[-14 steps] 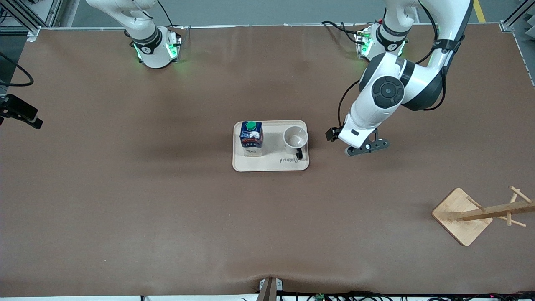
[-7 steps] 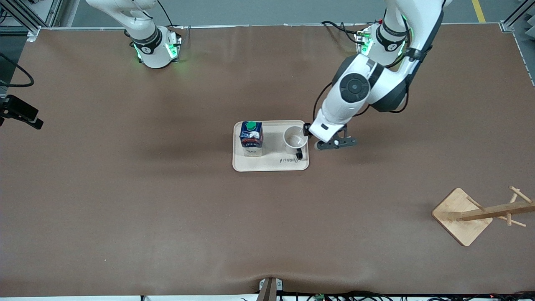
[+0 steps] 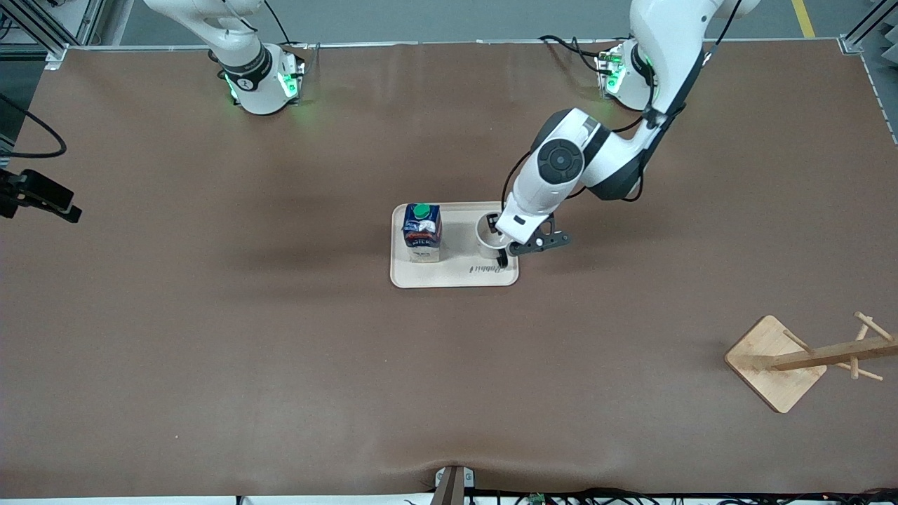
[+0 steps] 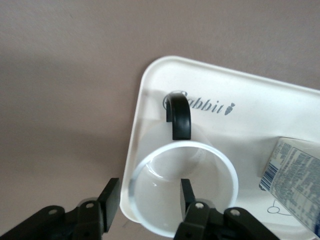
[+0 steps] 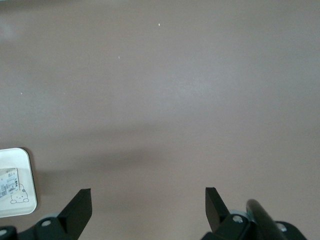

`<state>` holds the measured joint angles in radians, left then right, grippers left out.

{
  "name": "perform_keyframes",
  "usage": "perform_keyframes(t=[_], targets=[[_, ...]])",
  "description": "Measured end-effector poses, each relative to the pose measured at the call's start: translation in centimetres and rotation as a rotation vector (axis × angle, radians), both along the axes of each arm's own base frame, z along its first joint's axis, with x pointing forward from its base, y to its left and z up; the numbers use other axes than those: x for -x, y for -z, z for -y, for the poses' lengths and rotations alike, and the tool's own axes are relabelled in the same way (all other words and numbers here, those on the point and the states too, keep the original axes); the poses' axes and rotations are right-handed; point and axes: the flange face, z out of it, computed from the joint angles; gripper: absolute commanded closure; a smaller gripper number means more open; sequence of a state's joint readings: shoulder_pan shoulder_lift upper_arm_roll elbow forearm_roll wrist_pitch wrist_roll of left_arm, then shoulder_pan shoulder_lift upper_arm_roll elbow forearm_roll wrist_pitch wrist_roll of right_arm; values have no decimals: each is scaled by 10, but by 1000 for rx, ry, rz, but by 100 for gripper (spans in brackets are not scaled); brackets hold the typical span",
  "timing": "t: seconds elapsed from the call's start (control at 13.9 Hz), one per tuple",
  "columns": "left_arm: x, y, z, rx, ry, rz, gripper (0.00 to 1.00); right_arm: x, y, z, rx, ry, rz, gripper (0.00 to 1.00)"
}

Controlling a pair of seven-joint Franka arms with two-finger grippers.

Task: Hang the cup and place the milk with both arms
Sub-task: 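Lower the left gripper and grasp the white mug by its rim, then lift the mug with the left gripper while the right gripper reaches out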

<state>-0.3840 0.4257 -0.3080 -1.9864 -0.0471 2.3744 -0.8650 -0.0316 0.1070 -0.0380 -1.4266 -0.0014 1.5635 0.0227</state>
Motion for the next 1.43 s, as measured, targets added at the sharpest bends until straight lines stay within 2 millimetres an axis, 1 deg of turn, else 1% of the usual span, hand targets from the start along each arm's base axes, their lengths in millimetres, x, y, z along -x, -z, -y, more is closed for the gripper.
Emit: perform_keyframes(t=[0.07,0.14,0.22,0.29,0.36,0.57,0.72,0.79,0.86,0.93,1.08,1.22,1.29,1.43], targets=[[1,8,2,-3,1,-10,52,-4,7,0,-1,-1,-13,0],[1,14,1,-6,0,-17,62,-7,14,-1,-1,-2,-24,0],[-1,18,0,-8,-2,-20,76,-9,19,-1,-1,-2,-34,0],[-2,20,-1,-10,-3,-22,94,-12,26,-1,-2,-3,-47,0],[-2,22,-1,-10,-4,-24,100,-15,32,-2,-2,-5,-57,0],[-7,22,-1,-9,-9,-25,100,-18,41,-7,-3,-13,-75,0],[-13,12,-4,-26,-2,-26,100,-17,43,-9,-11,-15,-88,0],[-20,0,-8,-32,-5,-21,100,-17,49,-11,-20,-18,-102,0],[-30,-17,-16,-32,-20,-7,100,-18,55,-15,-24,-23,-113,0],[-41,-40,-28,-30,-39,13,100,-20,60,-19,-25,-30,-122,0],[-65,-91,-61,-30,-51,48,100,-21,66,-26,-30,-39,-134,0],[-89,-144,-100,-40,-72,60,100,-21,68,-33,-51,-34,-140,0],[-99,-166,-119,-49,-90,61,100,-20,69,-38,-65,-18,-151,0],[-117,-197,-154,-96,-102,89,100,-18,74,-55,-88,15,-174,0]])
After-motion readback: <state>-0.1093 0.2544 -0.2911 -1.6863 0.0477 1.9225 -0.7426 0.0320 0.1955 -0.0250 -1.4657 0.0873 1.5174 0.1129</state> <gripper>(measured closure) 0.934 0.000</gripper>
